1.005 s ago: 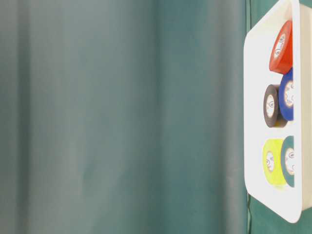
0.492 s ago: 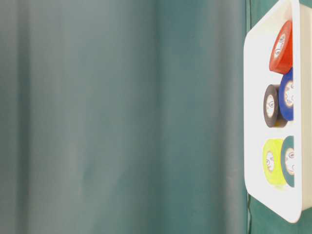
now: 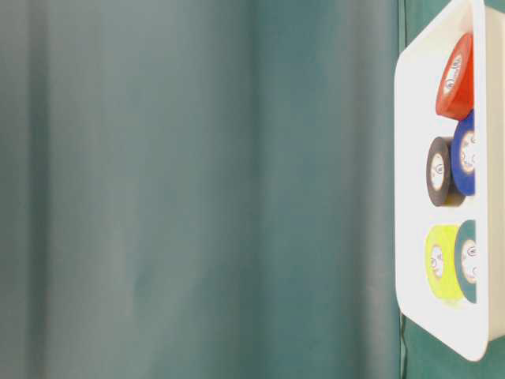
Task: Put the tape into the white case with the left arm.
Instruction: 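Move the left gripper down over the white tape roll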
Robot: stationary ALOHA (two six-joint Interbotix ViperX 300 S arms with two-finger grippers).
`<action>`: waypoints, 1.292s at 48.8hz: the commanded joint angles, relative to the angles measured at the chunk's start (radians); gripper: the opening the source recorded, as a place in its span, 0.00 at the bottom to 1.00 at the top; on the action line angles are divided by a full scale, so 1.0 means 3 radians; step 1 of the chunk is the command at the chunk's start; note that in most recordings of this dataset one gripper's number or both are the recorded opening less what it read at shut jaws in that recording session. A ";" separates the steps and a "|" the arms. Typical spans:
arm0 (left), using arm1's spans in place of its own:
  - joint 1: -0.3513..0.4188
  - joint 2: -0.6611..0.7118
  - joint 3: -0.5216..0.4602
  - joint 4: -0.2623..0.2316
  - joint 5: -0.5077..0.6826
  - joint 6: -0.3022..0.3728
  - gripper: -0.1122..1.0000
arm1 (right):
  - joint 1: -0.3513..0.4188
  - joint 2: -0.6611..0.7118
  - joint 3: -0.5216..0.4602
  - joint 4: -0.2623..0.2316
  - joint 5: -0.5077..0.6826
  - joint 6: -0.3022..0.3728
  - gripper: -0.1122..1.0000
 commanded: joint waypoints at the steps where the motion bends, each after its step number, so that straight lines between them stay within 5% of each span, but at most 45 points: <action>1: -0.0015 0.0092 -0.0143 -0.0010 -0.0015 -0.0005 0.92 | -0.0005 0.0015 -0.0036 0.0000 -0.0041 0.0000 0.02; 52: -0.0015 0.0772 -0.0271 -0.0005 -0.0245 0.0010 0.90 | -0.0005 0.0015 -0.0036 0.0000 -0.0036 0.0000 0.02; 56: -0.0015 0.0757 -0.0271 -0.0005 -0.0245 -0.0005 0.83 | -0.0005 0.0015 -0.0036 0.0000 -0.0036 0.0000 0.02; 63: -0.0015 0.0711 -0.0276 0.0000 -0.0230 -0.0010 0.47 | -0.0005 0.0015 -0.0031 0.0000 -0.0041 0.0000 0.02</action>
